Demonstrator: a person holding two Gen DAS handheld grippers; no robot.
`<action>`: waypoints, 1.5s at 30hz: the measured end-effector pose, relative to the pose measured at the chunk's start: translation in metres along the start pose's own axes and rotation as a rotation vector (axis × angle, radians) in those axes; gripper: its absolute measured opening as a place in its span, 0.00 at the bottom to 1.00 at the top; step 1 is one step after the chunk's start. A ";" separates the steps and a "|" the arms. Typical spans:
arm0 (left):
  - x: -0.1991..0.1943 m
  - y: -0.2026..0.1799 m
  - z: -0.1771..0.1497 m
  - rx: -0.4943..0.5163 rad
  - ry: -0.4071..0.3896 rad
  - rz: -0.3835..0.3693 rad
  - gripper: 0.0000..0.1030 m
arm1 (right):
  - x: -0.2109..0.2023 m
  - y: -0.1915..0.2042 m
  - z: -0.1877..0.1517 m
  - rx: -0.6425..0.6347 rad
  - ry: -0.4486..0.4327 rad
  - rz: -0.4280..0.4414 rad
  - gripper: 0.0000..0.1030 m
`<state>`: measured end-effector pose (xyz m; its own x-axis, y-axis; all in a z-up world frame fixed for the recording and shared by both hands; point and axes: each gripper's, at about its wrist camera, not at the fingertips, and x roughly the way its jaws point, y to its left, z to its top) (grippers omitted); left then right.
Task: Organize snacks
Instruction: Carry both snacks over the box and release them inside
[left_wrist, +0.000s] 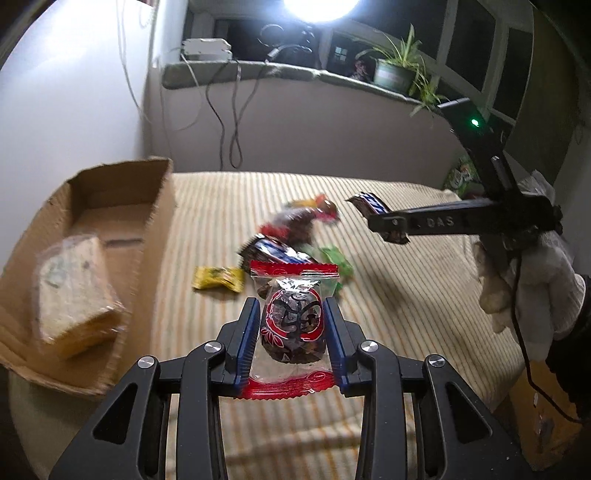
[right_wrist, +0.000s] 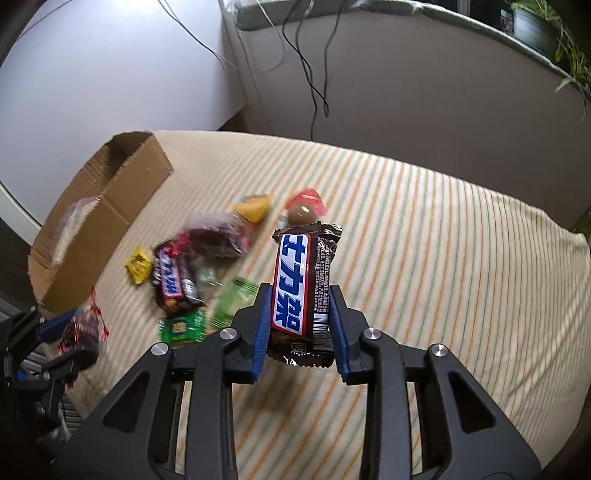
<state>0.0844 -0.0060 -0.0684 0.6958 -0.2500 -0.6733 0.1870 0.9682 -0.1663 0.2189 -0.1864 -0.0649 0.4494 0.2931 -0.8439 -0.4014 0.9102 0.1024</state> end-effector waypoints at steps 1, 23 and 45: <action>-0.002 0.004 0.002 -0.003 -0.008 0.008 0.32 | -0.003 0.005 0.002 -0.008 -0.006 0.004 0.30; -0.029 0.094 0.041 -0.084 -0.103 0.174 0.32 | 0.007 0.127 0.078 -0.170 -0.070 0.143 0.29; -0.015 0.118 0.039 -0.116 -0.060 0.175 0.32 | 0.068 0.177 0.115 -0.225 -0.004 0.209 0.29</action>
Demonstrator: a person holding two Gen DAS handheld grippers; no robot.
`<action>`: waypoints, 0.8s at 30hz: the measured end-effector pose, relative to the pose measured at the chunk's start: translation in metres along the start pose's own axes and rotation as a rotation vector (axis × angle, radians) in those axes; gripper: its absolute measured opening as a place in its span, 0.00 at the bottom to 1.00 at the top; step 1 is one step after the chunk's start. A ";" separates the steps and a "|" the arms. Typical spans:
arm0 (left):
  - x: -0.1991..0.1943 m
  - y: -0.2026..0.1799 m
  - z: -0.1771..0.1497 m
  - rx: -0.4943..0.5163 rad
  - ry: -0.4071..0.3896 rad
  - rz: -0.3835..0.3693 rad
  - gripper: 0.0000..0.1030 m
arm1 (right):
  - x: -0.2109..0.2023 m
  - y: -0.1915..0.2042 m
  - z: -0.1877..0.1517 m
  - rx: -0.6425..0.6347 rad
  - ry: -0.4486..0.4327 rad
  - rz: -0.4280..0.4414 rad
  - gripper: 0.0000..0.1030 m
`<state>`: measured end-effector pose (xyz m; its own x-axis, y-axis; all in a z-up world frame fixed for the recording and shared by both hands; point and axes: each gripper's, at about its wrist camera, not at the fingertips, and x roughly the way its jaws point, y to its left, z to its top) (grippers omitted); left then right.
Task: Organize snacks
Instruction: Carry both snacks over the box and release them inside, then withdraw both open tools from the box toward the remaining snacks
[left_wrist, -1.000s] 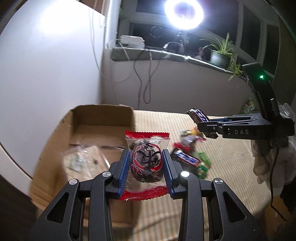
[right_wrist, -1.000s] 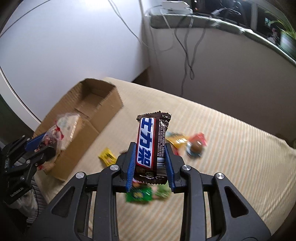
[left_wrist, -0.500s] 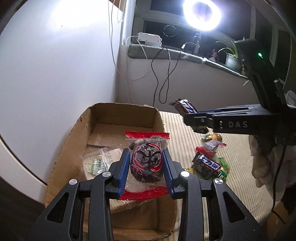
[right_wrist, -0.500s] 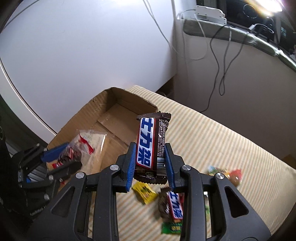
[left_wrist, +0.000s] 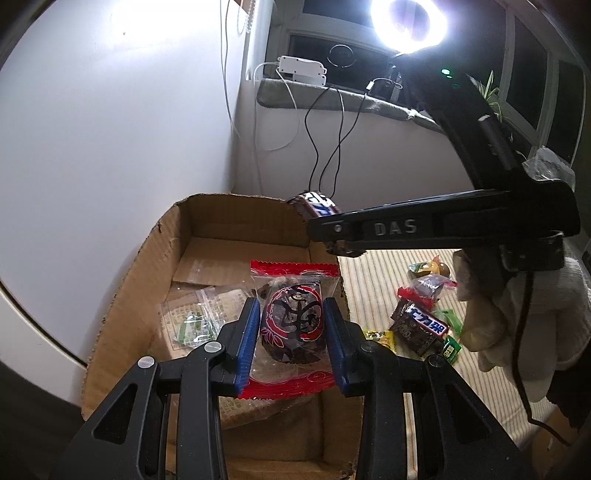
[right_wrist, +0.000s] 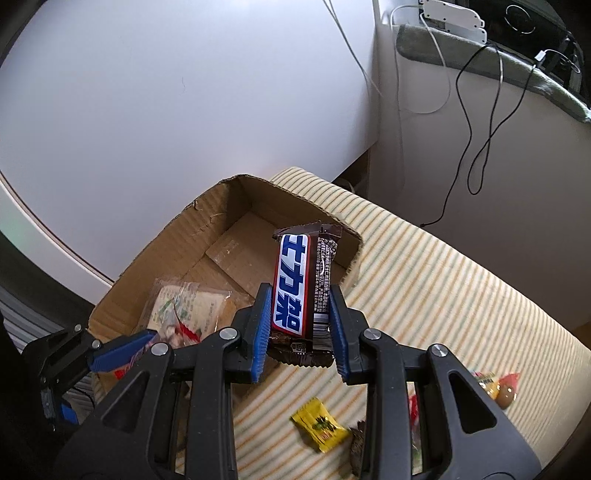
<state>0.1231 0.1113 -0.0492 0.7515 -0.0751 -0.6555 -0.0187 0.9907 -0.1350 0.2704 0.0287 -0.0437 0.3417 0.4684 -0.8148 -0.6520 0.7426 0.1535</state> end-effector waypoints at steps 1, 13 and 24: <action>0.001 0.000 0.000 0.000 0.001 0.000 0.32 | 0.001 0.001 0.001 -0.002 0.002 0.001 0.30; 0.004 0.001 0.000 -0.002 0.008 0.003 0.33 | 0.016 0.010 0.007 -0.022 0.015 0.006 0.30; 0.004 0.004 -0.001 -0.015 0.006 0.015 0.47 | 0.004 0.007 0.010 -0.006 -0.028 -0.005 0.65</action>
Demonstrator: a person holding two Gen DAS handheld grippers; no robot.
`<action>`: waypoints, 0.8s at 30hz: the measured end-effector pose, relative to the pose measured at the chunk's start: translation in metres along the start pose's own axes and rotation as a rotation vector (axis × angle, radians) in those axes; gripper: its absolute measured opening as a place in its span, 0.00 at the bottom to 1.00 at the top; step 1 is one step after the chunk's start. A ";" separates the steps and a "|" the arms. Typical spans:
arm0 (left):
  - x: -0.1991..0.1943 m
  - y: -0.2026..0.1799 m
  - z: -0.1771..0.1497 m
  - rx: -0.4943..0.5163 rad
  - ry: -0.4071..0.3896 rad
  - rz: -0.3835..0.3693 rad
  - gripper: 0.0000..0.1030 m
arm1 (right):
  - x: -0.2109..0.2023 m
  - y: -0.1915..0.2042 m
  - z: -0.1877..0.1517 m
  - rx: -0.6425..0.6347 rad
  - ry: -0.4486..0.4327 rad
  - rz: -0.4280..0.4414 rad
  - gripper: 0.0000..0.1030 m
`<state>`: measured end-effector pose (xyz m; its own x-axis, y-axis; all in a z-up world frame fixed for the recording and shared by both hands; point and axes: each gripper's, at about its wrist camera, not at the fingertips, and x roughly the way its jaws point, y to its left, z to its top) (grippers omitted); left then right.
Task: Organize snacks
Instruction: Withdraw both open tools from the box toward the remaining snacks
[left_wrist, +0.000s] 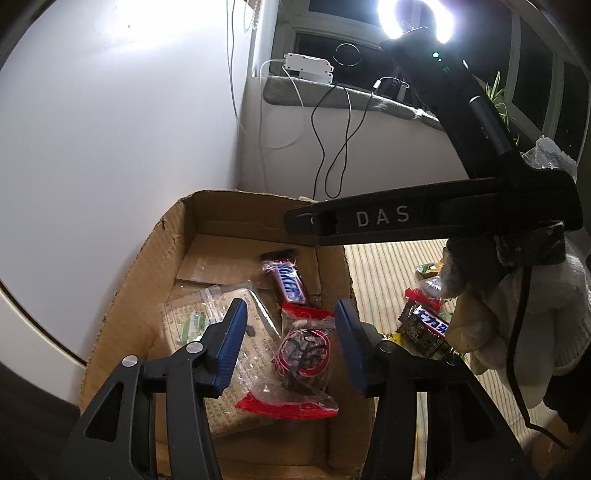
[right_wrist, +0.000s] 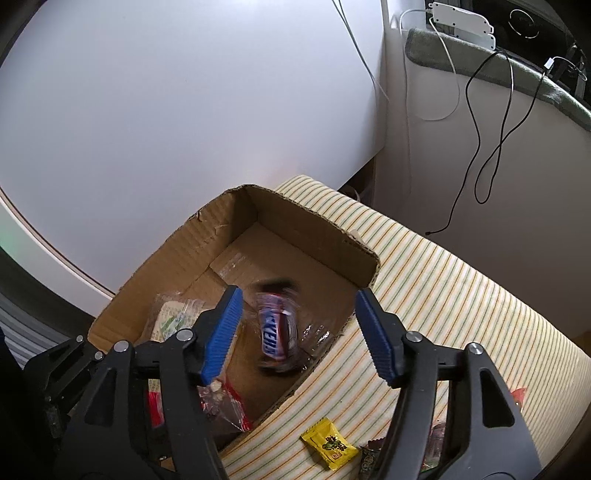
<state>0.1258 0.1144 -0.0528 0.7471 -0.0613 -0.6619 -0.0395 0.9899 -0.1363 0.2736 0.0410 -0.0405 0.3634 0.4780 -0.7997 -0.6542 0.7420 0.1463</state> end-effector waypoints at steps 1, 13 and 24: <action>0.000 0.000 0.000 0.000 0.000 0.000 0.47 | -0.001 0.000 0.000 -0.001 -0.002 -0.004 0.65; -0.013 -0.007 0.001 0.006 -0.016 -0.003 0.47 | -0.024 -0.006 -0.009 0.005 -0.027 -0.020 0.65; -0.028 -0.027 -0.003 0.021 -0.031 -0.022 0.47 | -0.061 -0.018 -0.028 0.008 -0.063 -0.044 0.65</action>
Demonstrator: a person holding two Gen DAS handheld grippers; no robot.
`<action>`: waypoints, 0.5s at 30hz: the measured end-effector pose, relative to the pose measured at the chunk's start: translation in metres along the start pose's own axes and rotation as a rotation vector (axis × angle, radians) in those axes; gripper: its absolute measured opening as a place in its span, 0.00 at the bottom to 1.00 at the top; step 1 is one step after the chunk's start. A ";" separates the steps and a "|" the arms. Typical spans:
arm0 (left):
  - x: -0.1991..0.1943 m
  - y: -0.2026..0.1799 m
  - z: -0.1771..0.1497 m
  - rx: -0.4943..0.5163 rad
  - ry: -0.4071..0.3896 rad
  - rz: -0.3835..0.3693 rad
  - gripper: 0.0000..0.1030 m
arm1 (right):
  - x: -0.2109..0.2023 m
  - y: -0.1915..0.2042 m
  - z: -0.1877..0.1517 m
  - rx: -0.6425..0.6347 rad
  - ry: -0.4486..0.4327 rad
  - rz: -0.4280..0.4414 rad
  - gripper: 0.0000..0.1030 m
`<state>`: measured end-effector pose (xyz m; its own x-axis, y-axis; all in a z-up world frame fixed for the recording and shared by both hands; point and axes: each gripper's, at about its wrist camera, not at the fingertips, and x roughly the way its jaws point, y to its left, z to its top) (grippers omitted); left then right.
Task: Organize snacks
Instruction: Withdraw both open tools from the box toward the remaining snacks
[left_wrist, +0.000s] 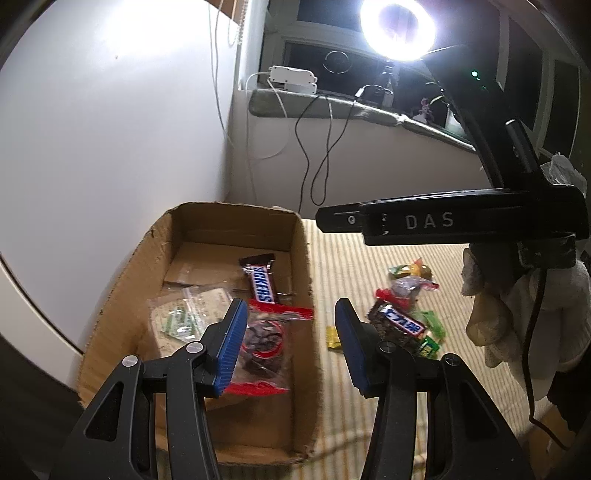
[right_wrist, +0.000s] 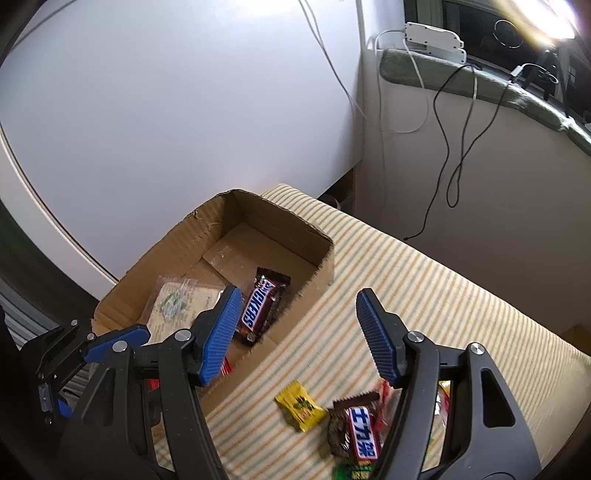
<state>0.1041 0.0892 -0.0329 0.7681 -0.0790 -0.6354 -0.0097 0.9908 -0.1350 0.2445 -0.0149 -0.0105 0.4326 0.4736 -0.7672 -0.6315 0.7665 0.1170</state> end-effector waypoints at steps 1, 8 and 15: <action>-0.001 -0.003 0.000 0.003 -0.001 -0.004 0.47 | -0.003 -0.002 -0.002 -0.001 -0.001 -0.003 0.65; -0.006 -0.024 -0.004 0.014 -0.001 -0.033 0.47 | -0.028 -0.024 -0.021 0.015 -0.016 -0.031 0.65; -0.005 -0.047 -0.008 0.021 0.005 -0.073 0.47 | -0.052 -0.055 -0.044 0.053 -0.020 -0.067 0.65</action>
<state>0.0952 0.0420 -0.0293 0.7629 -0.1517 -0.6285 0.0595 0.9844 -0.1653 0.2289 -0.1007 -0.0049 0.4856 0.4289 -0.7618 -0.5663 0.8182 0.0997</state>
